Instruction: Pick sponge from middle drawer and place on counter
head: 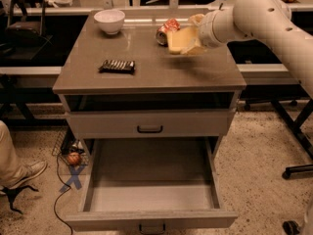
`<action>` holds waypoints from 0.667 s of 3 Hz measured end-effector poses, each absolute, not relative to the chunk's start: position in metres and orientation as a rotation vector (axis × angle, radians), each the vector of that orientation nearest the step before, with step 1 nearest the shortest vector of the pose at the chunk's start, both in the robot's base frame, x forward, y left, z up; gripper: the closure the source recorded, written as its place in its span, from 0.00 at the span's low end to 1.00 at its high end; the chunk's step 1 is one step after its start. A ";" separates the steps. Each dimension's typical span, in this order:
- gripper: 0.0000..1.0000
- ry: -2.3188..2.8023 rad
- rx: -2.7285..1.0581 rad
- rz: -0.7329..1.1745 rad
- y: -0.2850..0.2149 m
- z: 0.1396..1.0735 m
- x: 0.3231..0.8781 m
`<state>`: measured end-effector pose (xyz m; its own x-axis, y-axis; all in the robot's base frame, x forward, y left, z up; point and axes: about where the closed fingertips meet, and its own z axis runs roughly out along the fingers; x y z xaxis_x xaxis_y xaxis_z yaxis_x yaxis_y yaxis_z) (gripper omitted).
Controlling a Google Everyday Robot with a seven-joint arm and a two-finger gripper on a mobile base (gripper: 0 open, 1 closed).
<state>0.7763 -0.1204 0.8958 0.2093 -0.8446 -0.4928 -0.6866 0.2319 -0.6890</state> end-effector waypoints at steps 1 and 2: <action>0.00 1.545 -1.496 -0.192 -0.126 0.890 0.781; 0.00 1.575 -1.480 -0.195 -0.146 0.888 0.778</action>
Offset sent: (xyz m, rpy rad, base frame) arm -0.0029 -0.0580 -0.0048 0.0070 0.0427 -0.0756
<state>0.7783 -0.1463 0.8879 0.1635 -0.8484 -0.5034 -0.7003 0.2596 -0.6650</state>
